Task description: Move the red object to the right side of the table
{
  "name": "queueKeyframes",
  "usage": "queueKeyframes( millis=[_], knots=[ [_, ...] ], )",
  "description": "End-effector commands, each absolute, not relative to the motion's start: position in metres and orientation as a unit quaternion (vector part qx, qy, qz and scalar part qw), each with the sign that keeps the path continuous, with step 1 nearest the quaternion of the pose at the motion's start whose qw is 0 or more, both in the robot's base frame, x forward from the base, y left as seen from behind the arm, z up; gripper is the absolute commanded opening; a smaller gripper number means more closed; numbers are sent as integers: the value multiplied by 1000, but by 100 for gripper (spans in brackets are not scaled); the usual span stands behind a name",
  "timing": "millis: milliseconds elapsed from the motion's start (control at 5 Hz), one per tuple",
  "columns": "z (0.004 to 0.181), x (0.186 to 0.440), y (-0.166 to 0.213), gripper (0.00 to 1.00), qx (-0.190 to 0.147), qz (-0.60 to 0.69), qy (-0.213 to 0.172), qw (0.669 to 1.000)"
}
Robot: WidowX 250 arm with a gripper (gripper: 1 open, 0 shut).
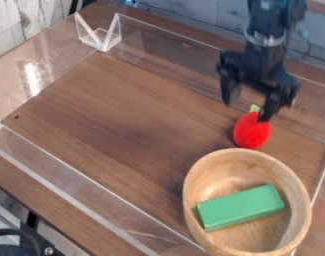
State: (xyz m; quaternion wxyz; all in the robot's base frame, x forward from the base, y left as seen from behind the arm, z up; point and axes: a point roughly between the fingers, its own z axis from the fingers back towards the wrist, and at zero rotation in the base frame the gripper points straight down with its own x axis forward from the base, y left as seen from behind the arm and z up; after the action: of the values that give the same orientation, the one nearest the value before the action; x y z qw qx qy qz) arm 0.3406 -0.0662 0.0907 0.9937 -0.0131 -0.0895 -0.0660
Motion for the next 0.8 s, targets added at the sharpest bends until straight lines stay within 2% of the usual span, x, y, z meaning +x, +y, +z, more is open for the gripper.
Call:
queueKeyframes(
  millis=[0,200,600],
  knots=[
    [129,340,-35,100,-12,-4,-134,991],
    [126,344,-13,100,-14,-20,-149,988],
    [100,339,-24,100,-44,-52,-132,989]
  ],
)
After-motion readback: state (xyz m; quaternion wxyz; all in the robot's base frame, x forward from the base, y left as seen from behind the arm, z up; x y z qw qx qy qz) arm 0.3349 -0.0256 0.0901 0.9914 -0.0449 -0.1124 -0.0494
